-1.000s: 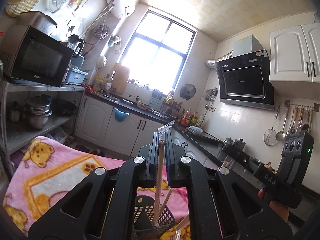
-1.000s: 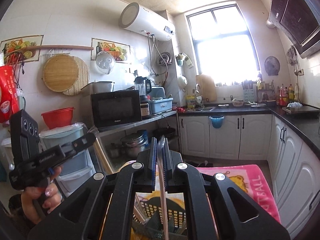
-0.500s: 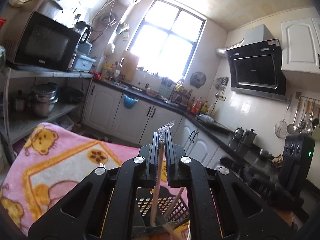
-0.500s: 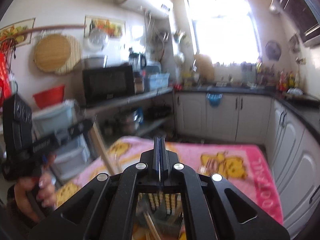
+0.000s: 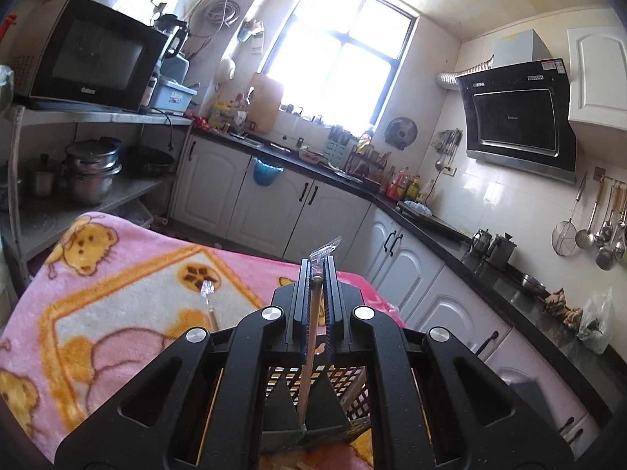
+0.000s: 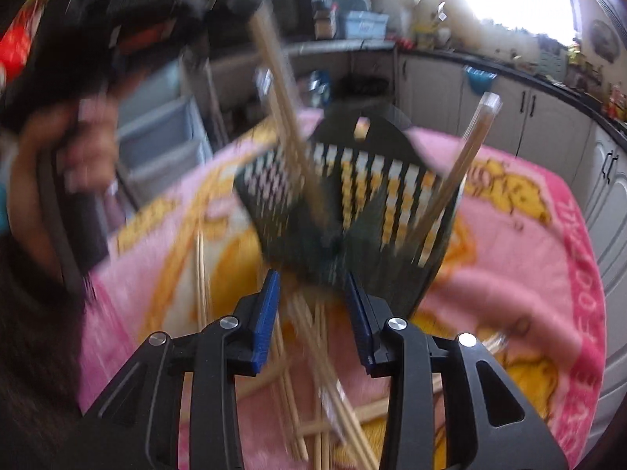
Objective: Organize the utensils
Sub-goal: 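Hold the left tool's chopstick over the caddy while the right tool grasps another chopstick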
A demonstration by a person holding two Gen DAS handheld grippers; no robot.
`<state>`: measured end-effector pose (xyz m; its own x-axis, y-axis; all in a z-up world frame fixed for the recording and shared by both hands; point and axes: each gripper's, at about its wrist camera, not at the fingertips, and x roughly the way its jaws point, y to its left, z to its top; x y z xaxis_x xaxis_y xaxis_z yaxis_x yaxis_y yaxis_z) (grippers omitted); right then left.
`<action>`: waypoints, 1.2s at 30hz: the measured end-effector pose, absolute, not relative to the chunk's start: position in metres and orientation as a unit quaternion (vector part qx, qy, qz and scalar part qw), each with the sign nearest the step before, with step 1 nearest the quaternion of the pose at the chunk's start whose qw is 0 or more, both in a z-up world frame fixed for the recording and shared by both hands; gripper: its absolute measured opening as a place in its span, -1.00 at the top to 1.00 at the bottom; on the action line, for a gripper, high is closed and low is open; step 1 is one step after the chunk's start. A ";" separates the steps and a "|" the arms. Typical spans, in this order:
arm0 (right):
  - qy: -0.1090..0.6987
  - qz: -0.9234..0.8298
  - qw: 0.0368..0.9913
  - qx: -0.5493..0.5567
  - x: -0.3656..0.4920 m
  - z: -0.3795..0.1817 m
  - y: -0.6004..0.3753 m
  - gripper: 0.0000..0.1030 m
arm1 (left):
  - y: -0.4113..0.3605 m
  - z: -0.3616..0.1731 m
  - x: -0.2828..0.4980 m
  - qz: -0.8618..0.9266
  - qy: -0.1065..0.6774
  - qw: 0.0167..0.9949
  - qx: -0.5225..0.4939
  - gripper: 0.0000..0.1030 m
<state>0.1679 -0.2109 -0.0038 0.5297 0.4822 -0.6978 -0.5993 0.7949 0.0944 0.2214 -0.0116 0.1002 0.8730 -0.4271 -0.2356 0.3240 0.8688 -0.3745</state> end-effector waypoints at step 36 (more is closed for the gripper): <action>0.309 0.334 0.891 0.006 0.149 0.056 -0.266 0.89 | -0.016 0.087 0.229 -0.191 0.194 0.951 -0.149 0.93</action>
<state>0.1493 -0.2660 0.0558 0.5865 0.5986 -0.5456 -0.5908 0.7770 0.2174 0.2295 -0.0165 0.0869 0.8516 -0.4209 -0.3124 0.3052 0.8827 -0.3573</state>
